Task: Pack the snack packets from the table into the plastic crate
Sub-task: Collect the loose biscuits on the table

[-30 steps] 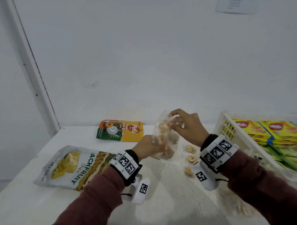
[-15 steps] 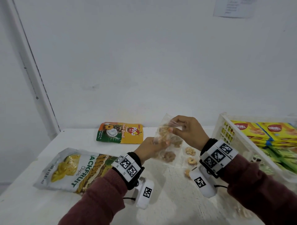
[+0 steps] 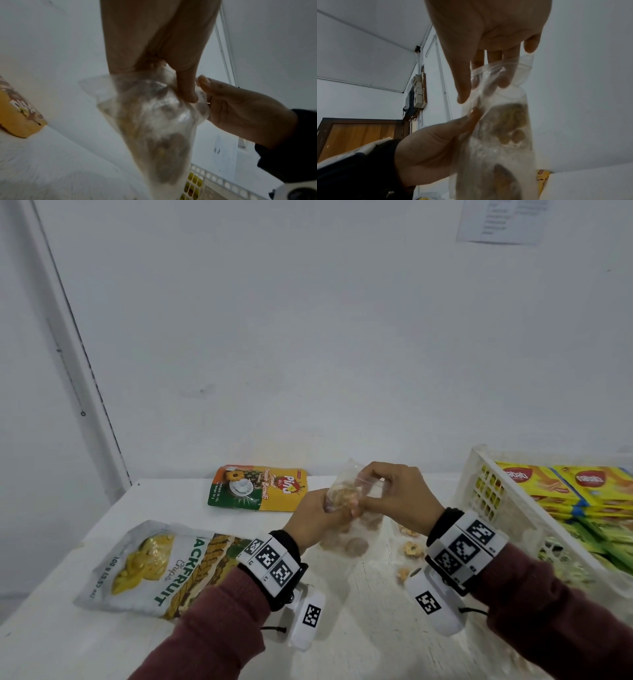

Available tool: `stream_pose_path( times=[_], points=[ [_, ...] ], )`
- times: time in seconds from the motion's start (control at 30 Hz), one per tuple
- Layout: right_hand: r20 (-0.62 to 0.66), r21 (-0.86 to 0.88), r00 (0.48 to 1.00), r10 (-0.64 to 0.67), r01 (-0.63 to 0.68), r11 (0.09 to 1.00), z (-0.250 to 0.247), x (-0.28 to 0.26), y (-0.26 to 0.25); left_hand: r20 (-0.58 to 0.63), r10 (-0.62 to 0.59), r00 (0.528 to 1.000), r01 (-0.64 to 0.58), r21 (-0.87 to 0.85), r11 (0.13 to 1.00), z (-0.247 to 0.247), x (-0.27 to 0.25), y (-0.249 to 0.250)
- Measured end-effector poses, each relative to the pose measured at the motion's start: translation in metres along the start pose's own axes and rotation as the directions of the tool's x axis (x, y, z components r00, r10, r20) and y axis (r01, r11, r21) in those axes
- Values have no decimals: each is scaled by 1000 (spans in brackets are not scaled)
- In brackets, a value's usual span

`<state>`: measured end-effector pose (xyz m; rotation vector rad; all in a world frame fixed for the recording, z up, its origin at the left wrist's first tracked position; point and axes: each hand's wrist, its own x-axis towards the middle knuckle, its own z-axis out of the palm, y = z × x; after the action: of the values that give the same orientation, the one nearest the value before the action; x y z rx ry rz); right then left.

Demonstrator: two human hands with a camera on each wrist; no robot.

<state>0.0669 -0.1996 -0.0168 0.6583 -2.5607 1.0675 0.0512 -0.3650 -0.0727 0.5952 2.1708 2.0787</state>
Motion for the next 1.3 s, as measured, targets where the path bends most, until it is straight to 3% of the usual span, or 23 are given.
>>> stream_pose_path(
  times=[0.17, 0.3, 0.47, 0.6, 0.7, 0.8, 0.97, 1.03, 1.13, 1.23, 1.3],
  points=[
    [-42, -83, 998, 54, -58, 995, -2, 4, -2, -130, 123, 984, -95, 200, 975, 5, 4, -3],
    [-55, -54, 998, 28, -31, 998, -3, 5, -2, -125, 125, 984, -94, 234, 968, 6, 7, 1],
    [-21, -120, 1000, -9, 6, 993, -4, 7, 4, -52, 65, 997, -53, 205, 977, 1, 9, 0],
    [9, -117, 999, -45, 46, 992, -1, 7, 3, -47, -19, 999, 22, 51, 998, 4, 11, 2],
    [41, -93, 999, -23, 27, 995, -4, 7, 0, -84, -23, 996, 27, 49, 998, 6, 11, 0],
    [-23, -67, 1000, -18, 17, 998, -10, 11, 2, -101, 15, 995, -4, 105, 994, 6, 10, 0],
    [-165, -52, 986, -21, 13, 999, -11, 11, 3, -25, 53, 998, -48, 184, 982, 8, 10, 5],
    [-90, -25, 996, 7, -9, 1000, -14, 10, 2, 19, 14, 1000, -16, 126, 992, 7, 8, 8],
    [67, 149, 998, -6, -4, 989, -15, 10, 6, 98, -24, 995, 13, 114, 993, 6, 5, 10],
    [71, 236, 997, -2, -15, 972, -13, 9, 5, 87, -41, 995, 32, 103, 994, 9, 2, 11],
    [47, 216, 999, -23, 12, 976, -11, 9, 5, 30, 28, 999, -30, 62, 998, 10, 2, 11]
  ],
)
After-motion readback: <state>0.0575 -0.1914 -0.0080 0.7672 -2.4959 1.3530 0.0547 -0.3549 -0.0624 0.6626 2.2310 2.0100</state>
